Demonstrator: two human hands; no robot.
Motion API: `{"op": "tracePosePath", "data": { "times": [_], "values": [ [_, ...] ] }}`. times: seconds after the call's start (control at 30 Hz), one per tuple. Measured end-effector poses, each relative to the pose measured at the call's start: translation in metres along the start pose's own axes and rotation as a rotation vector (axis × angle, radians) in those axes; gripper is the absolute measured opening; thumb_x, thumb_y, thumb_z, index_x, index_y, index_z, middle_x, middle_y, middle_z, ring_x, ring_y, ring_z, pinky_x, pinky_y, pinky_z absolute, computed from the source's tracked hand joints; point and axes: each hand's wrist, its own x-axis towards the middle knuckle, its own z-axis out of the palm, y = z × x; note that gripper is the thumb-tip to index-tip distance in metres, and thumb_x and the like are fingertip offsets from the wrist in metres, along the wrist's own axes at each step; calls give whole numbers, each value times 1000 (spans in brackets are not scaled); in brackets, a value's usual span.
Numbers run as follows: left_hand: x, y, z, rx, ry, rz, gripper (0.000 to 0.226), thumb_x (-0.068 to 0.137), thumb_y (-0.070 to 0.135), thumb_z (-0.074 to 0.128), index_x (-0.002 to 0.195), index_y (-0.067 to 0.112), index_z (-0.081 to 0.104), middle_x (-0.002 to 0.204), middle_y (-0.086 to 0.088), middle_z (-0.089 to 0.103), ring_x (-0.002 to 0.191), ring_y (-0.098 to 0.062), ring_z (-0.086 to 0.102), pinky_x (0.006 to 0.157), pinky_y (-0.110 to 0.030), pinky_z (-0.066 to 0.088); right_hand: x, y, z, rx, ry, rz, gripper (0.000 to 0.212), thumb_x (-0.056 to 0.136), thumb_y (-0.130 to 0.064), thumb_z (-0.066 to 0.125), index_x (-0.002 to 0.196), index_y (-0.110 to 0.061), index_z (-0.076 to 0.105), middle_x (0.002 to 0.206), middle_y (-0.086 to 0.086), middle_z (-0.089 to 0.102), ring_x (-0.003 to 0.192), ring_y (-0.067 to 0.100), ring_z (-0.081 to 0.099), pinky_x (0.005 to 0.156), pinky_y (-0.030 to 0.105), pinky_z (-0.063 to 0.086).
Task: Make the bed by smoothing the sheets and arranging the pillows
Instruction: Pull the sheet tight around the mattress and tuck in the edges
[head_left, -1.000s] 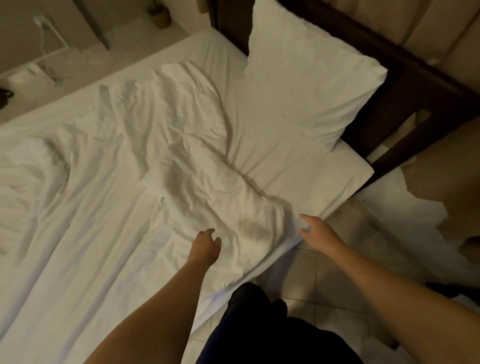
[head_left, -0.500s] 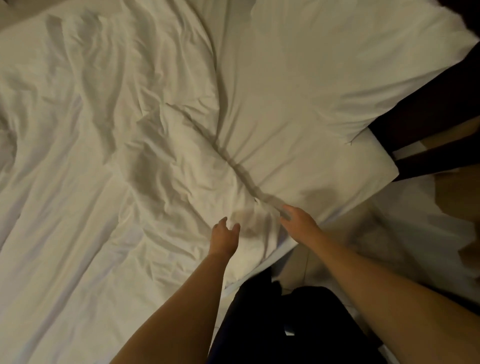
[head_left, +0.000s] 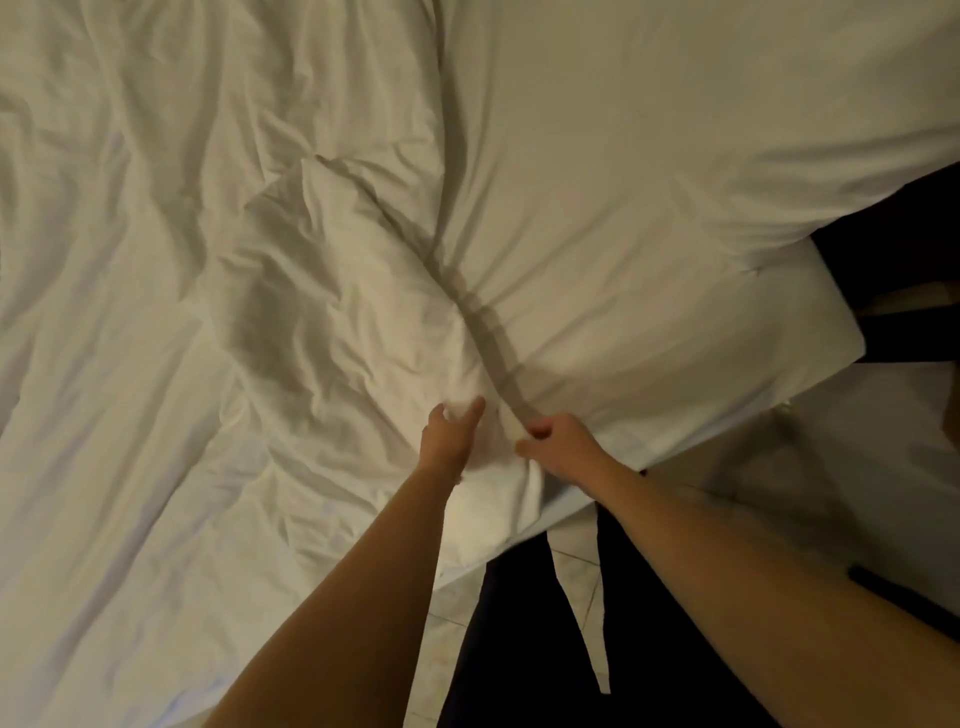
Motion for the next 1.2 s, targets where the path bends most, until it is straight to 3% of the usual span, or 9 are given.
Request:
{"op": "tracePosePath", "data": {
  "times": [0.07,0.27,0.5,0.6,0.7,0.9,1.0,1.1,1.2],
  "values": [
    [-5,4,0,-14,8,-44,85,75,70,71,138,21,41,129,1,52,118,-37,57,66,-47,57,-15,-9,3,-31,-56,-103,18,82,-25,77,99,-18,79,90,-7,74,82,6,66,78,28,52],
    [-39,-6,-12,-261,41,24,46,71,6,66,117,7,66,98,-13,73,90,-32,70,80,-45,61,-53,-22,-14,47,-106,-227,19,89,-34,73,105,-28,80,91,-13,76,86,-2,69,81,23,55],
    [-97,-18,-47,-437,-325,-4,35,89,-3,70,123,1,65,117,-23,73,109,-41,70,93,-49,58,-35,-41,-28,100,30,21,64,90,-54,68,141,-17,56,143,7,56,131,26,53,106,32,40],
    [-106,-29,-52,-459,-429,29,44,87,3,76,129,0,64,124,-22,70,116,-40,68,102,-53,53,-42,-43,-35,429,-188,329,67,81,-66,71,129,-20,64,125,8,68,115,29,64,97,41,53],
    [-112,-32,-44,-426,-410,55,51,84,7,81,131,1,63,123,-18,72,114,-36,69,104,-53,52,-48,-38,-46,492,-388,344,60,81,-61,75,120,-16,73,116,12,74,112,29,69,97,40,54],
    [-118,-14,4,-362,-382,54,56,77,19,90,126,9,66,115,-9,76,106,-28,74,89,-43,60,-57,-16,-96,334,-166,154,47,78,-19,85,121,-4,70,106,13,77,100,27,74,87,35,58],
    [-114,7,41,-219,-240,60,50,73,23,92,115,11,69,107,-9,77,98,-27,74,78,-39,61,-65,-5,-142,219,67,33,37,74,-15,86,108,-7,74,97,12,77,92,29,74,76,36,58],
    [-112,34,80,64,93,195,69,71,22,86,131,8,55,125,-12,64,118,-33,63,101,-44,54,-82,-2,-189,112,248,-102,18,80,-11,80,97,-14,77,89,2,76,83,20,73,67,26,56],
    [-128,71,115,114,309,405,76,89,27,71,154,10,36,152,-13,43,137,-32,47,114,-41,41,-92,3,-222,83,281,-236,35,83,-12,78,116,-21,75,100,-13,74,91,5,70,79,22,57]
  ]
}}
